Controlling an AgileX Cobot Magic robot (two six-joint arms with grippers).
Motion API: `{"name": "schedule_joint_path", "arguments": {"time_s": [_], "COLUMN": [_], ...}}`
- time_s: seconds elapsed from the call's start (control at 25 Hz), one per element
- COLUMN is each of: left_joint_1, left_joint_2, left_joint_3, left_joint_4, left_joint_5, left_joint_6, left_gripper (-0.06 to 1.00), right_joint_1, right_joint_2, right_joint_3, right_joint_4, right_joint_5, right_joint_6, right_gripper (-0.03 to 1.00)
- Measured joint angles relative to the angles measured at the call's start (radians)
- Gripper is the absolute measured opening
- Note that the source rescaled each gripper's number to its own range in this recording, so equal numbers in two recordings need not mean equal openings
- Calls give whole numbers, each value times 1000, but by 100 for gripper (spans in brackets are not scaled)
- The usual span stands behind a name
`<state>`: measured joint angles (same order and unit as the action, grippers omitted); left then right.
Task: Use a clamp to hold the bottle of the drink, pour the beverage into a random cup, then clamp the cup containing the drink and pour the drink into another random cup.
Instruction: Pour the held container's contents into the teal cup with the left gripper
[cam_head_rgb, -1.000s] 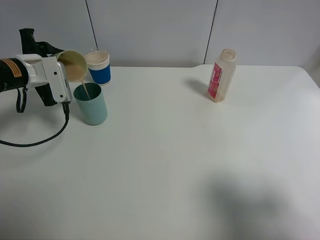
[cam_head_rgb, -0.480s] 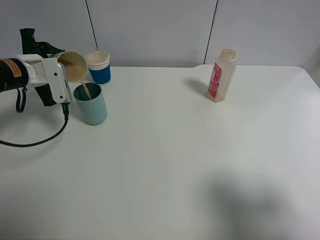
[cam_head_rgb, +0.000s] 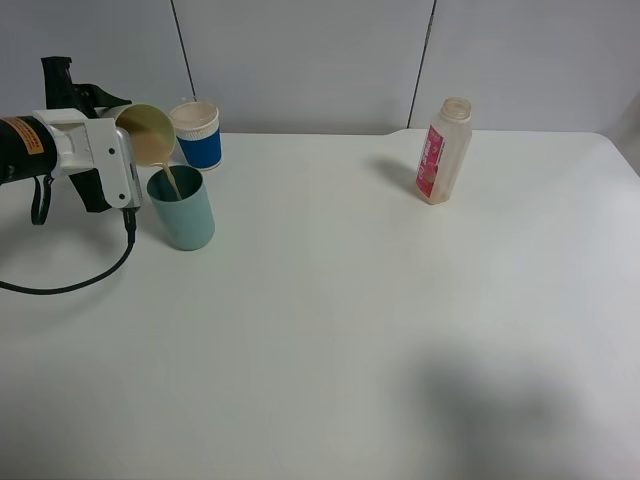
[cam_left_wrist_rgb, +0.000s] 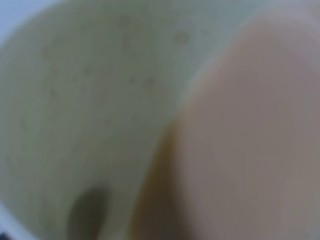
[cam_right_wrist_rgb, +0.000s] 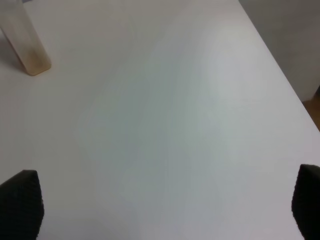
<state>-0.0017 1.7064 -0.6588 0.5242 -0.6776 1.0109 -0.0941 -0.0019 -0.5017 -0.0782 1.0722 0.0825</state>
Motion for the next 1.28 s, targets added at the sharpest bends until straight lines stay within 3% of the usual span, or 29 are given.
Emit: {"name": "schedule_joint_path", "arguments": {"time_s": [1.28], "left_joint_1": [0], "left_joint_2": [0], "left_joint_3": [0], "left_joint_4": [0], "left_joint_5": [-3], "left_joint_6": [55], "left_gripper": [1], "right_joint_1": [0], "right_joint_2": [0], "right_joint_3": [0], "right_joint_4": [0], "right_joint_5": [0], "right_joint_6": [0], "right_gripper": [99]}}
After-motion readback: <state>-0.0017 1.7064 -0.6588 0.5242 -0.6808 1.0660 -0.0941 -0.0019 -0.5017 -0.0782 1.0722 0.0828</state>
